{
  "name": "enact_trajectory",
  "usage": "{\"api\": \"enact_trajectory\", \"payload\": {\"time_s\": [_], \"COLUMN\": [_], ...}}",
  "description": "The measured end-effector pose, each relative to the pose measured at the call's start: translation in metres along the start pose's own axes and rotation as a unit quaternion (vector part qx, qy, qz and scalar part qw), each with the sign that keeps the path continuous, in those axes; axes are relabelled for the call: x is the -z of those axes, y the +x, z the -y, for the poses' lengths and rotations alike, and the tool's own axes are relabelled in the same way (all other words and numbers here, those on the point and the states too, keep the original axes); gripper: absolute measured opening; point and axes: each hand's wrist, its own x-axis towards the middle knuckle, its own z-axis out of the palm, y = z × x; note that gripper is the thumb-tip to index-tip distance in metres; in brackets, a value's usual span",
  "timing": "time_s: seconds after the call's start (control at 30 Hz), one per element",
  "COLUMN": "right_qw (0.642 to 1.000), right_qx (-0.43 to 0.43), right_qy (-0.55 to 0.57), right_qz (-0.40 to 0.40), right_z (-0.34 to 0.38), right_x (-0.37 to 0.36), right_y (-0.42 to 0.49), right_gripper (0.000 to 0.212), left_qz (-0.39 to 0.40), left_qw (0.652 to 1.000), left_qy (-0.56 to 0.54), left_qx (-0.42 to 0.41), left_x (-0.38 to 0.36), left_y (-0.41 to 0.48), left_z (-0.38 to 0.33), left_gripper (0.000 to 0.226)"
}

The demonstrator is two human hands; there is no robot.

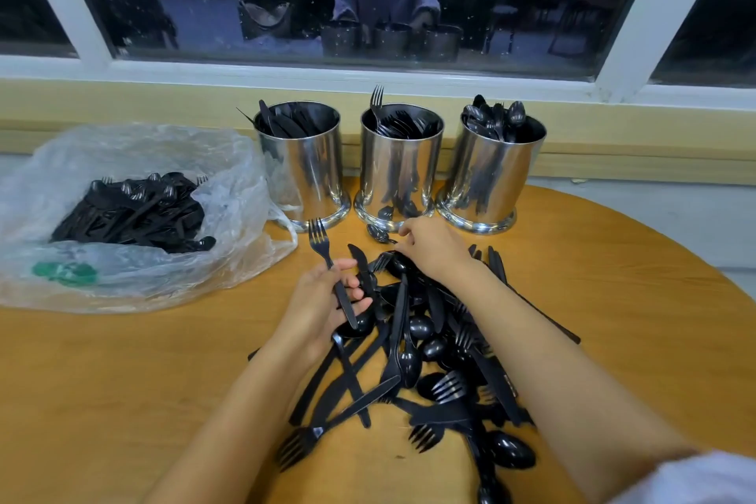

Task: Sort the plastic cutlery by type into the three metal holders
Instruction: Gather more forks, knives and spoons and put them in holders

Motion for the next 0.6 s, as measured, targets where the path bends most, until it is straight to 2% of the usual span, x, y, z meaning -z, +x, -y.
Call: {"api": "enact_trajectory", "payload": {"time_s": [0.1,0.2,0.27,0.4,0.47,0.6], "right_qw": [0.997,0.996,0.998,0.984,0.966,0.921], "right_qx": [-0.026,-0.057,-0.066,-0.031,-0.008,0.003], "right_qy": [-0.07,-0.055,-0.001,0.158,0.252,0.389], "right_qz": [0.028,0.034,0.016,-0.071,-0.054,0.032], "right_z": [0.009,0.011,0.012,0.016,0.02,0.025], "right_x": [-0.008,-0.013,-0.01,0.01,0.022,0.04], "right_y": [0.015,0.025,0.026,0.015,0.001,-0.051], "right_gripper": [0.023,0.01,0.004,0.01,0.012,0.005], "left_qz": [0.011,0.019,0.02,0.031,0.037,0.037], "left_qw": [1.0,0.999,0.999,0.998,0.999,0.999], "left_qy": [0.004,0.031,0.034,0.045,0.037,-0.007], "left_qx": [0.0,-0.008,-0.008,-0.012,-0.013,-0.024], "left_x": [0.004,0.008,0.011,0.014,0.013,0.009], "left_y": [-0.001,-0.002,-0.002,-0.005,-0.008,-0.023], "left_z": [0.001,0.001,0.001,0.0,0.0,-0.002], "left_gripper": [0.023,0.024,0.02,0.021,0.025,0.025]}}
